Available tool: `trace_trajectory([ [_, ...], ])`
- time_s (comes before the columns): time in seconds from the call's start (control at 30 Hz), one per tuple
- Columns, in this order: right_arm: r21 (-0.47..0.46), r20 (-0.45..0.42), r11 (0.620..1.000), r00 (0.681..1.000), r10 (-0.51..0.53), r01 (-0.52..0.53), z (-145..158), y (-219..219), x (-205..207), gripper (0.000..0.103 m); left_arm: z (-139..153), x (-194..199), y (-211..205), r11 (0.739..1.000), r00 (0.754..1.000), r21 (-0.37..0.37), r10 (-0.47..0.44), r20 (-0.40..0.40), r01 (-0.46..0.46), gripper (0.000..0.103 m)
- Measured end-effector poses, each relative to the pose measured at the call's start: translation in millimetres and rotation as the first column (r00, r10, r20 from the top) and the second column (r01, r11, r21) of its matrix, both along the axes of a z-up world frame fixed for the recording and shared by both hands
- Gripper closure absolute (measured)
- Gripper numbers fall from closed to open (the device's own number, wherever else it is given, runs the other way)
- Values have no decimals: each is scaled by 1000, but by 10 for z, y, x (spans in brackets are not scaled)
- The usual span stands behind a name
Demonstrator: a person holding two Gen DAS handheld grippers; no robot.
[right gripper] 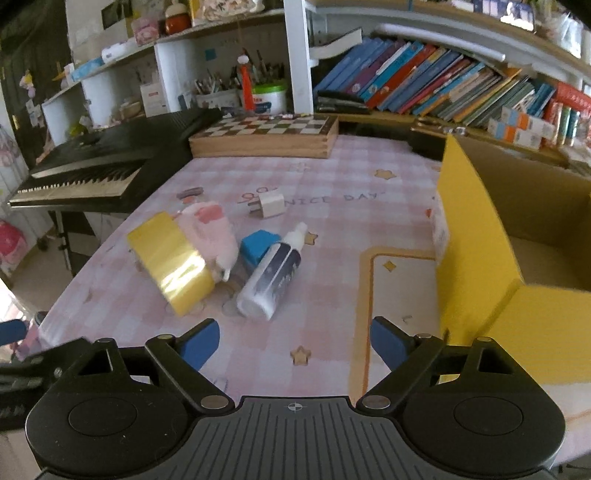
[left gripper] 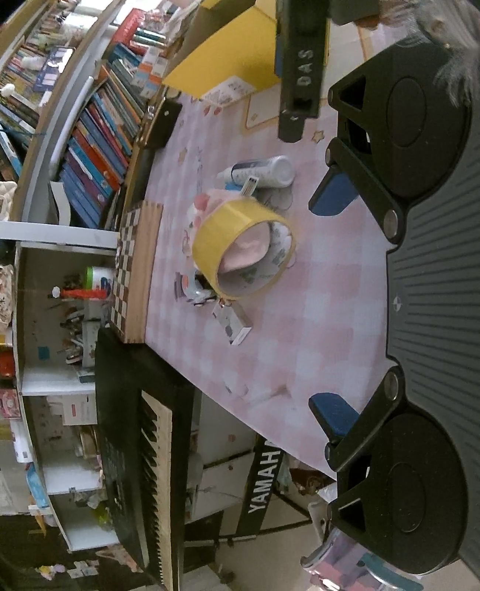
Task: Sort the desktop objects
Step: 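Reach the right tool to the white spray bottle and grasp it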
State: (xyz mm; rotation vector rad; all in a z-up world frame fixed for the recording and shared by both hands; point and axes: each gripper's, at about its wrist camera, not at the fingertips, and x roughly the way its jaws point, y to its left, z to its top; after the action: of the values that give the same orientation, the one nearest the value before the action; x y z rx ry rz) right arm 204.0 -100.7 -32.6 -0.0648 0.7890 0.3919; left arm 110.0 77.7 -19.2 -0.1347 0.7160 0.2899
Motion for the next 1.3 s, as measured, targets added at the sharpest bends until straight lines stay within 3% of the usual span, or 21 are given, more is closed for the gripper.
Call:
trace_trajectory([
  [0.4, 10, -80, 1000, 996, 24, -24, -202, 356, 631, 24, -25, 296, 12, 999, 1000, 42, -16, -25, 18, 0],
  [0.57, -11, -140, 1000, 990, 24, -26, -355, 403, 773, 41, -43, 405, 41, 999, 999, 44, -23, -31, 25, 0],
  [0.6, -12, -133, 999, 991, 32, -34, -353, 397, 776, 47, -52, 430, 50, 999, 999, 42, -26, -31, 27, 0],
  [0.63, -13, -129, 999, 991, 41, -43, -350, 397, 786, 59, -65, 457, 57, 999, 999, 40, -28, -32, 29, 0],
  [0.7, -11, -134, 999, 990, 51, -53, -340, 367, 820, 69, -100, 519, 68, 999, 999, 32, -37, -33, 38, 0],
  [1.03, -79, -119, 994, 990, 72, -81, -321, 35, 771, 71, -222, 813, -2, 988, 989, 47, -149, -10, 149, 0],
  [1.3, -109, -114, 989, 990, 87, -100, -340, 2, 711, 70, -299, 1004, -186, 951, 956, 98, -292, -9, 292, 0],
])
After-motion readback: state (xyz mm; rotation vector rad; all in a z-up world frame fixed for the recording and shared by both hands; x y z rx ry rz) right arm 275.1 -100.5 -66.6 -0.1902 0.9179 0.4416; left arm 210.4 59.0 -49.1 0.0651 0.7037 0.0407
